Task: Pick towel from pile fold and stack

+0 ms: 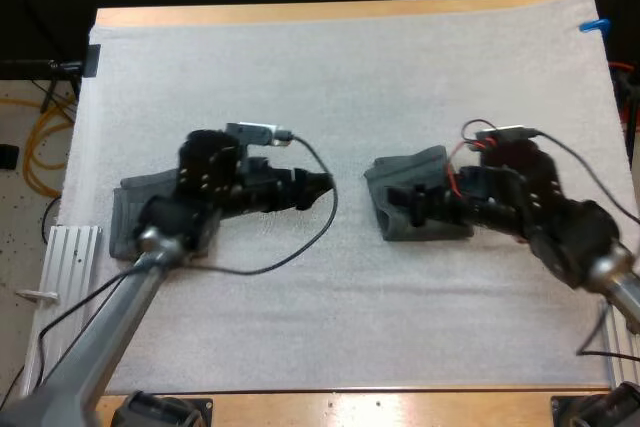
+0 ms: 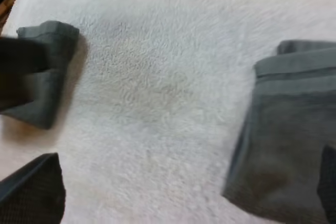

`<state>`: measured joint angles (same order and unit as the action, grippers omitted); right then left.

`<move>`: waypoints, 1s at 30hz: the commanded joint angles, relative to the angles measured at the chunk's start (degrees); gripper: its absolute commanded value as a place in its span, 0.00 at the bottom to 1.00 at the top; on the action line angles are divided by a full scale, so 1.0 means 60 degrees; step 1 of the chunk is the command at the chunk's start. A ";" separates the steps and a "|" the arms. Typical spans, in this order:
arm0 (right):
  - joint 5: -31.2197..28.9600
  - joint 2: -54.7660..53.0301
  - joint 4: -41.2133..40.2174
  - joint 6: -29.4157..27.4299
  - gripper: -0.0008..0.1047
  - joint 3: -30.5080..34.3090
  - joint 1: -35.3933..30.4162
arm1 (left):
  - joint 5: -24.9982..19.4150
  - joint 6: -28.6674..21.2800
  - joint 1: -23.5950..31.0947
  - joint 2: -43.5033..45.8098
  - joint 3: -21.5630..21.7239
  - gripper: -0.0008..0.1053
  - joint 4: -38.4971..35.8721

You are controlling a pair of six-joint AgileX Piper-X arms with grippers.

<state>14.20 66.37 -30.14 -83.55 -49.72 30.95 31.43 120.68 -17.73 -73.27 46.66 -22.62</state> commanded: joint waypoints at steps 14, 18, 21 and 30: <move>-0.0863 -0.3653 -0.3320 -0.0247 0.91 -0.0047 -0.0002 | 0.0513 0.2414 -0.1405 -0.3946 0.0469 0.70 0.2795; -0.0910 -0.4334 -0.3844 -0.0185 0.91 -0.0047 -0.0002 | 0.0531 0.3009 -0.1655 -0.4857 0.1074 0.70 0.2718; -0.1147 -0.4739 -0.4073 -0.0185 0.91 -0.0047 -0.0002 | 0.0289 0.3286 -0.1751 -0.5169 0.1565 0.70 0.2268; -0.1559 -0.5090 -0.4162 -0.0185 0.91 -0.0047 -0.0002 | -0.0203 0.3244 -0.2269 -0.5941 0.3130 0.70 -0.0440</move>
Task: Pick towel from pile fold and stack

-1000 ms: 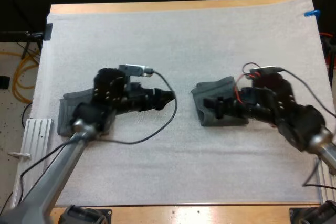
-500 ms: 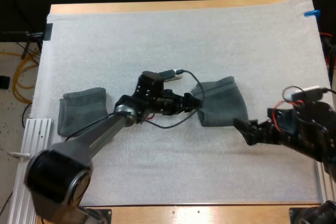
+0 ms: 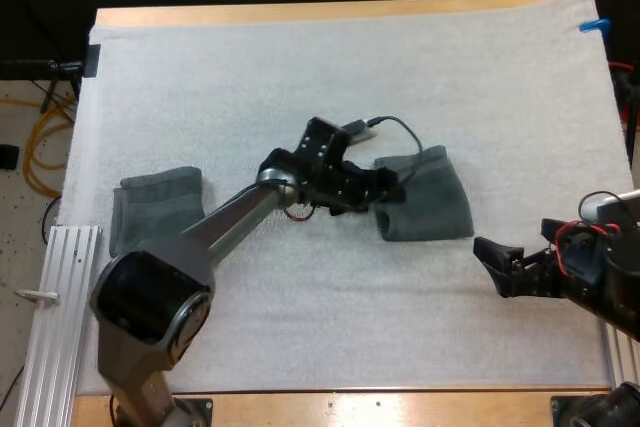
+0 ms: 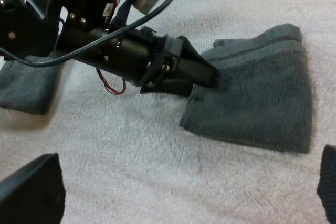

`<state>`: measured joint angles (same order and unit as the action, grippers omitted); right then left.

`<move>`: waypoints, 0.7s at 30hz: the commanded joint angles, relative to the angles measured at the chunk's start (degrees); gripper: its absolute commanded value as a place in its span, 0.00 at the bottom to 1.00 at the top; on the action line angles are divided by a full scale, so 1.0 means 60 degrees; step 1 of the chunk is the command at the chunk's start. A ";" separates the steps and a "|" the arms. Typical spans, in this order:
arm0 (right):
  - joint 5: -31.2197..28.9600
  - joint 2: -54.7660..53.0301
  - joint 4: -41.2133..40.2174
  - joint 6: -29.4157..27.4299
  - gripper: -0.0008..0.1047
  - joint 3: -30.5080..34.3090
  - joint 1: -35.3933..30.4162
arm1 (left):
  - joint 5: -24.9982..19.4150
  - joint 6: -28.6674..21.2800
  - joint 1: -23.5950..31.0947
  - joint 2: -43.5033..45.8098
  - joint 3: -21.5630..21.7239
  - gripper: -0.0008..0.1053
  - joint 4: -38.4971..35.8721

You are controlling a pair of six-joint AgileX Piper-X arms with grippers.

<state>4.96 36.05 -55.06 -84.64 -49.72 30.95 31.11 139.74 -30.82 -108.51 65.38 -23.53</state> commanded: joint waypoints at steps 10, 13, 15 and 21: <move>-0.0020 -0.0037 -0.0009 -0.0003 0.91 -0.0047 -0.0002 | 0.0728 0.0100 -0.0736 -0.0795 0.1300 0.69 -0.0990; -0.0020 -0.0037 -0.0009 -0.0003 0.91 -0.0047 -0.0002 | 0.0723 0.0100 -0.0774 -0.0816 0.1335 0.57 -0.0989; -0.0020 -0.0037 -0.0009 -0.0003 0.91 -0.0047 -0.0002 | 0.0723 0.0100 -0.0774 -0.0816 0.1335 0.37 -0.0989; -0.0020 -0.0037 -0.0009 -0.0003 0.91 -0.0047 -0.0002 | 0.0751 -0.0218 -0.0774 -0.0816 0.1335 0.01 -0.0989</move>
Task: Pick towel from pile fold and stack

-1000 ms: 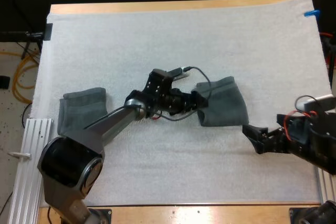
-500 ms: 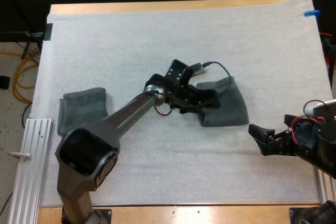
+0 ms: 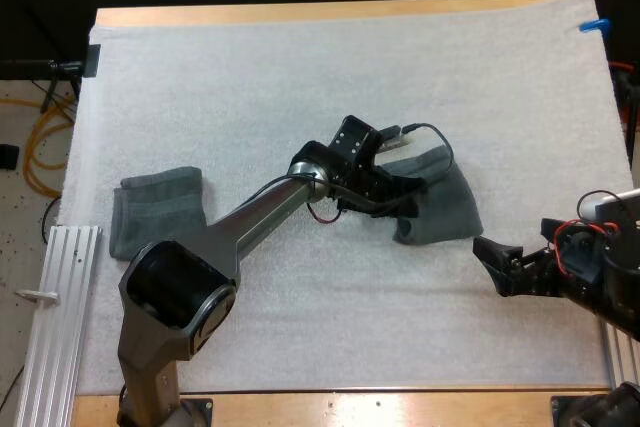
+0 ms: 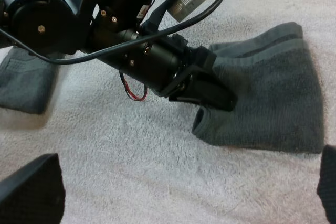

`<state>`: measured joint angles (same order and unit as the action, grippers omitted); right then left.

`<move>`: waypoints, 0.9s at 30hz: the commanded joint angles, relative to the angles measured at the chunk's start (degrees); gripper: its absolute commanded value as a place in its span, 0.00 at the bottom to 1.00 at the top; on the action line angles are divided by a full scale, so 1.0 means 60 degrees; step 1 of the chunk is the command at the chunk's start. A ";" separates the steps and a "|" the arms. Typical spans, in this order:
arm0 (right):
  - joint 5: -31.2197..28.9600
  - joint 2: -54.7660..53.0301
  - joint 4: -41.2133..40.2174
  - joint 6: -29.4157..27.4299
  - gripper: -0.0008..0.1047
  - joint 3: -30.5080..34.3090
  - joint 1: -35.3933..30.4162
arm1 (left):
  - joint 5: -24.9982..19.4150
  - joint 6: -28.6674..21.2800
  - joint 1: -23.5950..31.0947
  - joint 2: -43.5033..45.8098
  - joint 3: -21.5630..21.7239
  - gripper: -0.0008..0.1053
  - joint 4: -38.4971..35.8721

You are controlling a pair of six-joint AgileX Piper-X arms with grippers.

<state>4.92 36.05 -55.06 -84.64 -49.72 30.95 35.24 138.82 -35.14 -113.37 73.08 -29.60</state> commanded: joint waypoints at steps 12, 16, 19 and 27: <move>-0.0012 -0.0037 0.0200 -0.0003 0.91 -0.0047 -0.0002 | -0.2389 -0.5441 0.1449 0.1371 0.1297 0.01 -0.4937; -0.0012 0.0024 0.0357 -0.0003 0.91 -0.0047 -0.0002 | -0.3759 -0.7020 0.2493 0.2077 0.1680 0.01 -0.6667; -0.0012 0.0112 0.0462 -0.0003 0.91 -0.0047 -0.0002 | -0.4504 -0.7619 0.3363 0.2686 0.1730 0.01 -0.7432; 0.0011 0.0556 0.0496 -0.0003 0.91 -0.0047 -0.0002 | -0.4766 -0.8479 0.5754 0.3481 0.1597 0.01 -0.8782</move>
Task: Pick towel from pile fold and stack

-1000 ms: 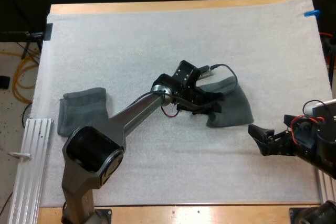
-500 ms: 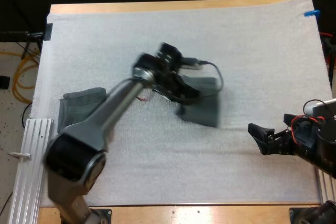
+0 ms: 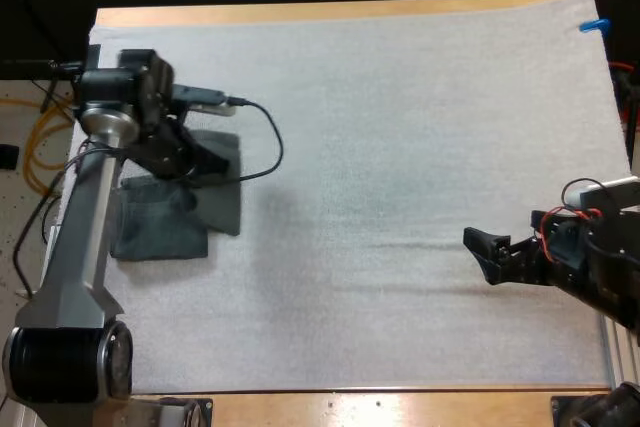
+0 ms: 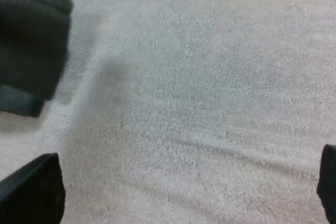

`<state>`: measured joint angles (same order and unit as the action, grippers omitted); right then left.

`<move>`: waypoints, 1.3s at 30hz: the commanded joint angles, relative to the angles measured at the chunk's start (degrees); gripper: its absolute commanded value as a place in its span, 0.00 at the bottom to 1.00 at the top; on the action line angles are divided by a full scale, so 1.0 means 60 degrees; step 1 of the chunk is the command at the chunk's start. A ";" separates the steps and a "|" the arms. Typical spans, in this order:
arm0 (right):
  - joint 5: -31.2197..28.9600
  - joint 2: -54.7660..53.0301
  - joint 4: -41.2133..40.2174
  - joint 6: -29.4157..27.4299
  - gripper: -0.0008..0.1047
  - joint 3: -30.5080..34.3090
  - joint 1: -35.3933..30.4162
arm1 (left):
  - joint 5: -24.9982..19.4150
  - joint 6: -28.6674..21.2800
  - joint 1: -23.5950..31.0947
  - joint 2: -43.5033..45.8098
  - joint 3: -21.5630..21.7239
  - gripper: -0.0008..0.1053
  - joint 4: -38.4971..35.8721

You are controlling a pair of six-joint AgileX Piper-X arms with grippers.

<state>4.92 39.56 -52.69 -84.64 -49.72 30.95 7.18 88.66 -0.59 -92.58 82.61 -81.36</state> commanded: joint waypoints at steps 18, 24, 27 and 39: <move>0.2001 -0.0009 0.1188 -0.0003 0.91 -0.0047 -0.0002 | -0.1046 -0.0395 0.2176 -0.0039 -0.0876 0.01 0.0851; 0.2595 -0.0009 0.1535 0.0085 0.91 -0.0047 -0.0002 | -0.1118 -0.0476 0.2203 -0.0289 -0.0908 0.17 0.0878; 0.2593 -0.0009 0.1535 0.0150 0.91 -0.0047 -0.0002 | -0.1727 -0.0476 0.2203 -0.0421 -0.0908 0.30 0.0878; 0.2669 -0.0009 0.1535 0.0150 0.91 -0.0047 -0.0002 | -0.4120 -0.0007 0.2132 -0.0249 -0.0596 0.34 0.0799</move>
<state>20.25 39.66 -44.26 -83.61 -49.72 30.95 -16.73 88.01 12.53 -94.94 78.49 -76.31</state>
